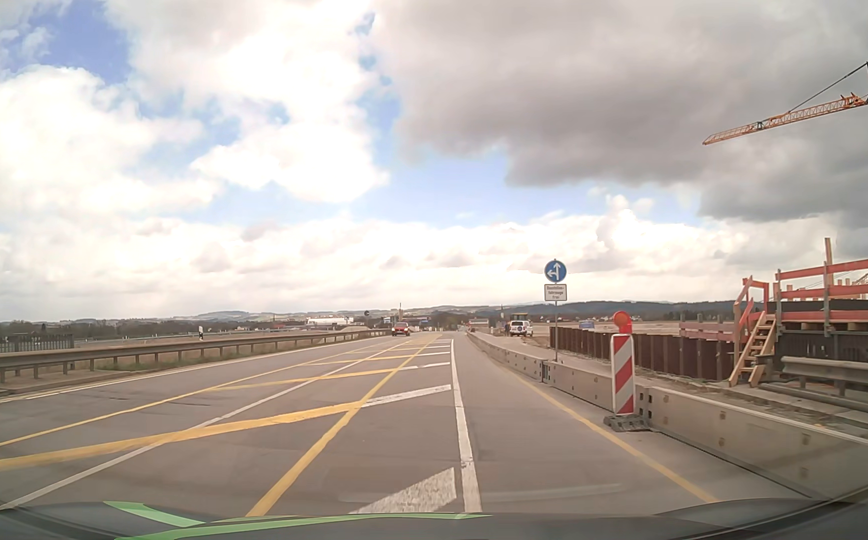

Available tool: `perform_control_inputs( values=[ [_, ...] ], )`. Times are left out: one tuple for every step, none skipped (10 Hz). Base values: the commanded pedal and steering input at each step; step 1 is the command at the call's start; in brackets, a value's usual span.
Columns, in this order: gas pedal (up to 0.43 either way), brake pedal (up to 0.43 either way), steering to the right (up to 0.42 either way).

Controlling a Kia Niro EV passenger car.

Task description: Follow the waypoints while adhering to traffic rules and regulations

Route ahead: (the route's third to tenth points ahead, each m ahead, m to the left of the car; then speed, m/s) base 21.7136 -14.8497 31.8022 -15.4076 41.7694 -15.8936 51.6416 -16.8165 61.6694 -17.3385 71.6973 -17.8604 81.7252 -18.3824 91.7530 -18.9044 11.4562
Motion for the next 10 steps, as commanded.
perform_control_inputs(
  values=[
    [0.087, 0.000, 0.008],
    [0.087, 0.000, 0.008],
    [0.087, 0.000, 0.007],
    [0.087, 0.000, 0.007],
    [0.087, 0.000, 0.006],
    [0.087, 0.000, 0.005],
    [0.087, 0.000, 0.004],
    [0.087, 0.000, 0.003],
    [0.087, 0.000, 0.002],
    [0.087, 0.000, 0.002]
  ],
)
